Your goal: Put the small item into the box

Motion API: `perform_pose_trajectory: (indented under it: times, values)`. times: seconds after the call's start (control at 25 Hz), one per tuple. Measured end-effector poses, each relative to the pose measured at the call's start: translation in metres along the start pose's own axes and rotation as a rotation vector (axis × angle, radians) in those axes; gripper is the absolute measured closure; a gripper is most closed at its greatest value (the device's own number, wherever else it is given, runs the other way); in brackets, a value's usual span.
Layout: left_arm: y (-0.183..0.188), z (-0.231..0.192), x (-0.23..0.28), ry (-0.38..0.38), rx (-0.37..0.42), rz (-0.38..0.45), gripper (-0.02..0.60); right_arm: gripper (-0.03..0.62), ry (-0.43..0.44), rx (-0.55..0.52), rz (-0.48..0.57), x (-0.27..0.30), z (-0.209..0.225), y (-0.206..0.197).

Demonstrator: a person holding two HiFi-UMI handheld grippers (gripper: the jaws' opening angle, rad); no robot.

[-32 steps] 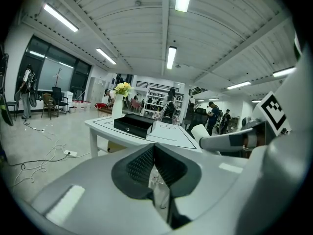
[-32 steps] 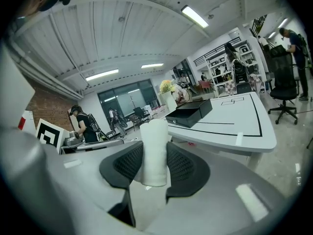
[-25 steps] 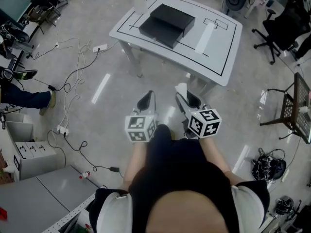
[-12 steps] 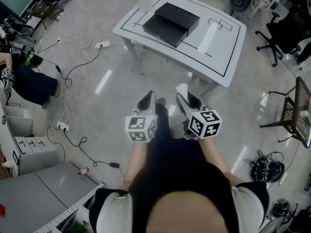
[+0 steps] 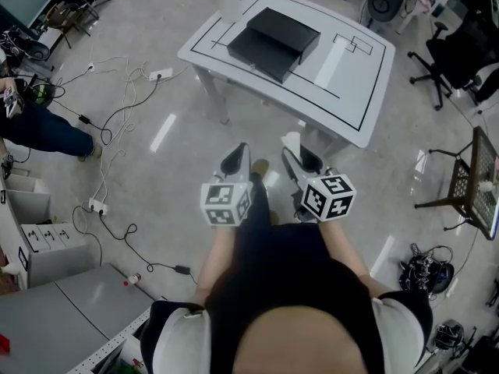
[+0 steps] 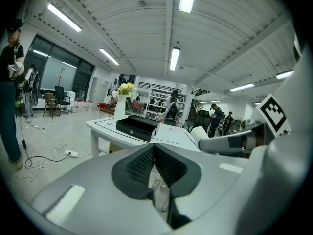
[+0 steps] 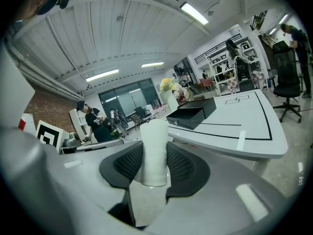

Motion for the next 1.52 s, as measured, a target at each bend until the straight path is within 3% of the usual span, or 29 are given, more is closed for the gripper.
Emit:
perform_pose_trajectory:
  times: [1.52]
  values:
    - [0.083,-0.066,0.146,-0.061,-0.022,-0.028,0.571,0.447,-0.097,0.034,-0.003,0.107,0.072,0.103]
Point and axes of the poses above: the fingertips, and each gripper's own axes: x forward along the fingers, z to its right, y out of its top, the point moved 10 cm from there along -x, backward along the fingers, and after that the axes turned 4 degrees about -z, right-handed, at the moved point
